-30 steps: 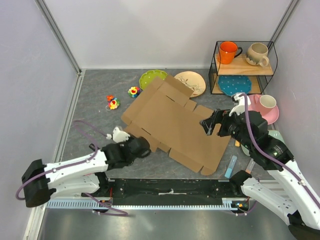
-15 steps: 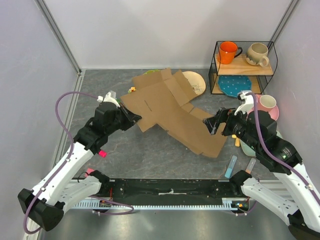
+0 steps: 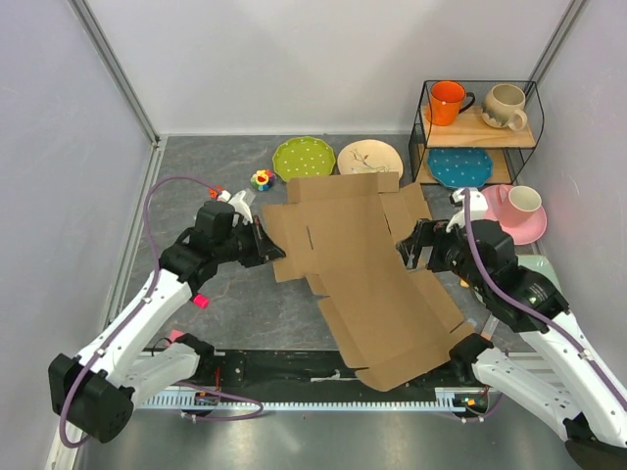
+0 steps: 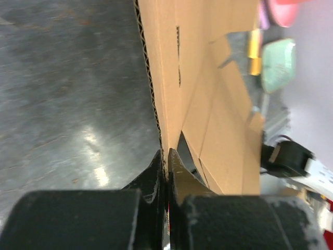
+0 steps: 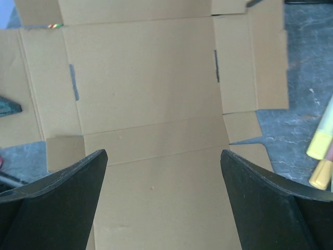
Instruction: Fold the paper box
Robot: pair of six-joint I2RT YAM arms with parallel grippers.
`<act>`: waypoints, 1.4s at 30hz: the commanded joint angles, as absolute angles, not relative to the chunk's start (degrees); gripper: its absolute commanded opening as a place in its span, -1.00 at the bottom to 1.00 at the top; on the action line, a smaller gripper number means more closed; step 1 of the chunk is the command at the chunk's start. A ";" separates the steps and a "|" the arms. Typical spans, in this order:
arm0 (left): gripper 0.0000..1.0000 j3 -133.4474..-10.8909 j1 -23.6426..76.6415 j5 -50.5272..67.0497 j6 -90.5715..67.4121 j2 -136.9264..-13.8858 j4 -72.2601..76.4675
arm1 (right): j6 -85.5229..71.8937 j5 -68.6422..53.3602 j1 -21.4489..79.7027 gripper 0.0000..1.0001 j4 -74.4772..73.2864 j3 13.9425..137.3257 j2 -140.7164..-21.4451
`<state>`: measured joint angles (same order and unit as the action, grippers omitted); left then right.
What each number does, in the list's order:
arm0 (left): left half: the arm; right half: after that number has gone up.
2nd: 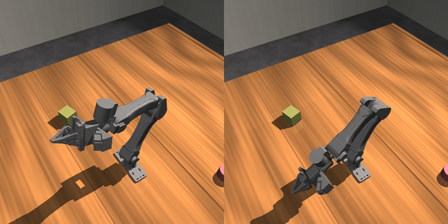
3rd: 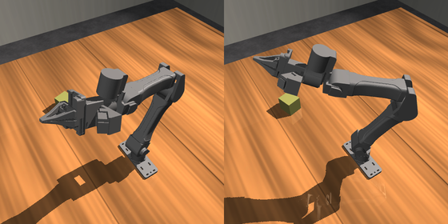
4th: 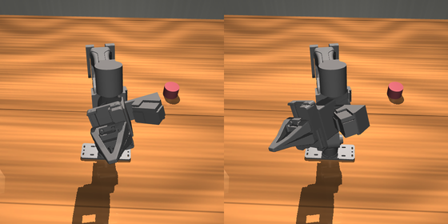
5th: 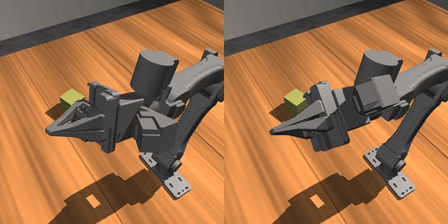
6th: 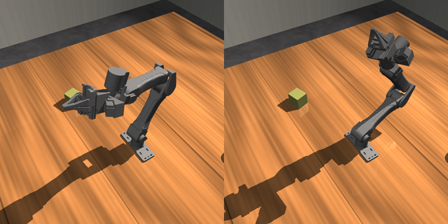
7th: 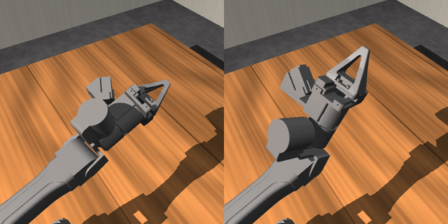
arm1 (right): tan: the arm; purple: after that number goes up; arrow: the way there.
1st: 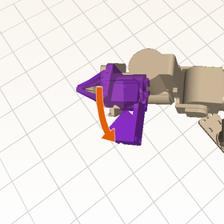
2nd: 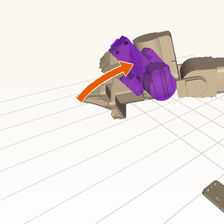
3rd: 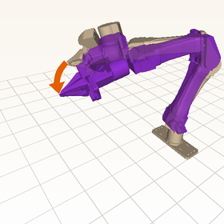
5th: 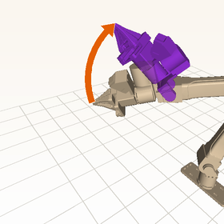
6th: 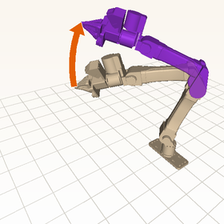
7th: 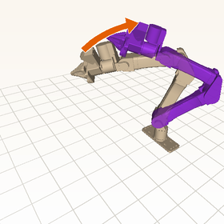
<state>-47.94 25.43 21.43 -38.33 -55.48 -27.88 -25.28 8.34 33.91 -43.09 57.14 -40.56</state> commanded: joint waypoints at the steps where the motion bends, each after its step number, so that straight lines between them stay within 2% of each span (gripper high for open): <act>1: -0.96 -46.50 24.79 11.96 -30.77 -58.52 -27.17 | -27.50 16.16 33.93 0.96 -38.76 54.15 -40.43; 3: -0.96 -47.19 24.70 7.14 -28.22 -61.07 -26.19 | -28.30 20.45 33.93 0.96 -37.28 51.70 -40.95; 8: -0.97 -53.60 24.61 0.54 -18.31 -72.83 -25.66 | -29.97 20.92 33.93 0.96 -35.16 49.13 -43.15; 11: -0.96 -58.61 24.09 -0.61 -13.30 -78.29 -25.05 | -30.50 20.83 33.93 0.96 -34.72 48.43 -45.08; 17: -0.96 -73.38 21.97 3.17 -2.14 -94.30 -34.18 | -31.55 24.17 33.93 0.96 -33.84 46.32 -46.49; 19: -0.97 -74.88 21.88 2.11 -0.10 -96.15 -35.16 | -31.90 22.95 33.93 0.96 -33.23 45.71 -45.97; 25: -0.96 -74.71 21.97 1.67 5.80 -97.56 -33.58 | -29.89 9.25 33.93 0.96 -26.29 42.19 -42.54; 27: -0.96 -73.22 22.15 3.42 5.71 -97.30 -31.83 | -28.75 3.55 33.93 0.96 -25.40 41.66 -42.45; 30: -0.97 -66.99 23.64 4.74 3.17 -94.32 -26.39 | -28.04 1.85 33.93 0.96 -24.96 40.35 -40.00; 34: -0.96 -56.97 24.87 3.70 -3.32 -89.48 -12.61 | -28.04 4.66 33.93 0.96 -24.08 40.78 -38.67; 40: -0.96 -44.76 24.87 0.79 -10.97 -82.98 -0.20 | -26.81 11.66 33.93 0.96 -24.26 45.17 -45.17; 42: -0.96 -38.16 24.87 0.18 -12.47 -79.21 9.47 | -27.16 14.49 34.01 0.96 -23.82 45.44 -46.49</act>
<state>-46.63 24.93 2.81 -5.85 -85.27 -8.47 -27.77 7.73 33.91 -26.11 42.61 -44.45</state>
